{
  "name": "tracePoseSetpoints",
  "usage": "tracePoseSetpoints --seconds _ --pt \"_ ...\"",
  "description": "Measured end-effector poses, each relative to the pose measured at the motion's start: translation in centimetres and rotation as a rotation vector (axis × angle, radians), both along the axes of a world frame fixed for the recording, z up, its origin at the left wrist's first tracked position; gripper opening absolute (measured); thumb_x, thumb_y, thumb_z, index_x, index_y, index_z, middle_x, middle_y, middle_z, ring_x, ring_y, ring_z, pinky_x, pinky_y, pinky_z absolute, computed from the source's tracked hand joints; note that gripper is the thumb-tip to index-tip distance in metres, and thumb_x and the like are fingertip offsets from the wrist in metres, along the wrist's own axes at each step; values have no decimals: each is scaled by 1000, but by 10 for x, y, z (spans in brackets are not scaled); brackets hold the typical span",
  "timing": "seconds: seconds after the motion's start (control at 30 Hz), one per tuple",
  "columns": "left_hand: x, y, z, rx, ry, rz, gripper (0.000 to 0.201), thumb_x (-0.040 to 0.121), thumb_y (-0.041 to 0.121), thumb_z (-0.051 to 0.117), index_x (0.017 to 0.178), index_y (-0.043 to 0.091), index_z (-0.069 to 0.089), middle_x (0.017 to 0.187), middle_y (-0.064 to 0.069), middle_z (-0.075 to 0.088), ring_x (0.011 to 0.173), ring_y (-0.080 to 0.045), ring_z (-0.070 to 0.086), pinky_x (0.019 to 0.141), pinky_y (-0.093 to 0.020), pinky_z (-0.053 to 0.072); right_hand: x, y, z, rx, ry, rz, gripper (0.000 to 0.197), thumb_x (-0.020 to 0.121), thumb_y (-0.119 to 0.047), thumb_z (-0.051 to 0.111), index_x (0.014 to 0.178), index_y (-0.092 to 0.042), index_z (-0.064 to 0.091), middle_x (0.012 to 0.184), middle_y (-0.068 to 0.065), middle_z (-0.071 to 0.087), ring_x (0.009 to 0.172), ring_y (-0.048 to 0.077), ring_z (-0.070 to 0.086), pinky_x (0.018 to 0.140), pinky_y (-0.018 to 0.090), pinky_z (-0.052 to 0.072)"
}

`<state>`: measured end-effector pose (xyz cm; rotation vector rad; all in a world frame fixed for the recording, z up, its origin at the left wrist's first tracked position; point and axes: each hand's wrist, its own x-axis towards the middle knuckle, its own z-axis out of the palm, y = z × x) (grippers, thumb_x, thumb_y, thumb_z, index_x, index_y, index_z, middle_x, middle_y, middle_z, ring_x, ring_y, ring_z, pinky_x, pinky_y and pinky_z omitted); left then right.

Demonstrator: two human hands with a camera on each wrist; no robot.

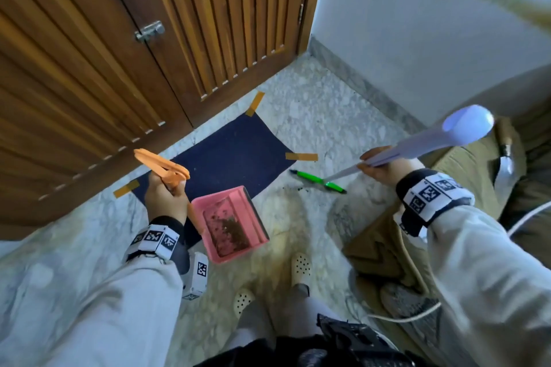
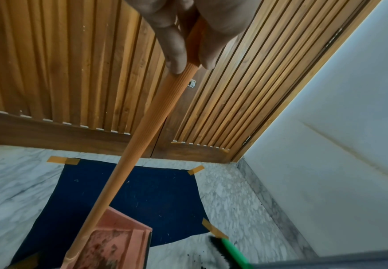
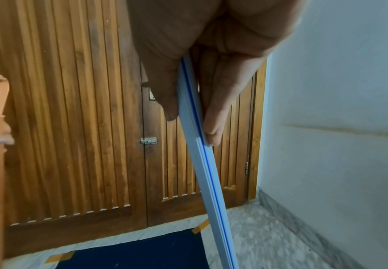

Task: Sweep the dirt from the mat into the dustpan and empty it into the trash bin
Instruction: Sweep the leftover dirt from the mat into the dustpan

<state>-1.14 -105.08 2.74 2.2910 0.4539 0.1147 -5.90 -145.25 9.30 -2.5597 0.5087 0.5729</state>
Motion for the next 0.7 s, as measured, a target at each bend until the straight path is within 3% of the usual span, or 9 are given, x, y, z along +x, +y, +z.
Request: tracePoseSetpoints --seconds 0.07,0.17,0.23,0.27,0.33,0.4,0.47,0.53,0.7 --pt "0 -4 2 -38 54 11 27 84 13 60 107 5 50 103 -22 64 98 -40 60 88 -46 48 2 -14 3 7 -14 -51 32 91 -24 55 119 -8 58 103 6 56 102 20 53 67 9 37" --pt "-4 -9 2 -21 123 0 21 85 12 57 104 7 49 100 -21 64 96 -40 60 85 -45 48 -3 -32 -2 11 -92 -144 31 92 -22 54 115 -3 60 116 21 61 114 37 54 73 19 39" --pt "-8 -12 0 -6 151 -15 19 86 9 55 103 8 48 96 -20 64 91 -37 60 78 -39 46 -2 -40 -12 45 -155 -188 28 92 -18 53 103 7 60 104 31 61 105 47 54 77 30 42" --pt "-10 -13 -4 2 149 -23 19 85 7 54 103 8 48 93 -19 63 87 -36 60 75 -36 45 -1 -41 -18 66 -156 -231 29 92 -17 53 98 11 59 97 33 60 102 49 54 73 28 42" --pt "-15 -18 -9 3 163 -37 18 86 6 53 103 8 48 91 -18 62 86 -37 60 73 -34 42 -4 -38 -30 62 -165 -287 50 86 -35 47 92 12 62 87 28 60 97 46 58 59 21 35" --pt "-21 -21 -16 9 170 -53 20 86 6 52 106 6 49 98 -19 64 92 -37 61 76 -35 43 -10 -32 -44 23 -213 -271 72 67 -54 31 80 8 65 81 28 65 84 43 63 59 31 32" --pt "-27 -23 -23 35 159 -66 22 86 5 51 109 2 49 102 -21 64 94 -38 61 78 -35 44 -19 -20 -54 6 -181 -319 64 62 -49 35 78 5 65 81 30 64 79 40 61 66 31 30" --pt "-30 -22 -27 59 146 -80 25 85 4 52 109 0 48 101 -22 63 94 -39 61 78 -35 44 -28 -8 -65 60 -180 -459 49 59 -45 40 78 -5 61 75 20 57 73 30 54 67 26 27" --pt "-32 -14 -30 71 157 -66 25 85 3 52 109 1 48 95 -21 64 89 -38 61 75 -34 45 -28 8 -74 94 -191 -627 47 61 -57 32 68 -13 47 66 7 41 75 21 39 67 25 19"
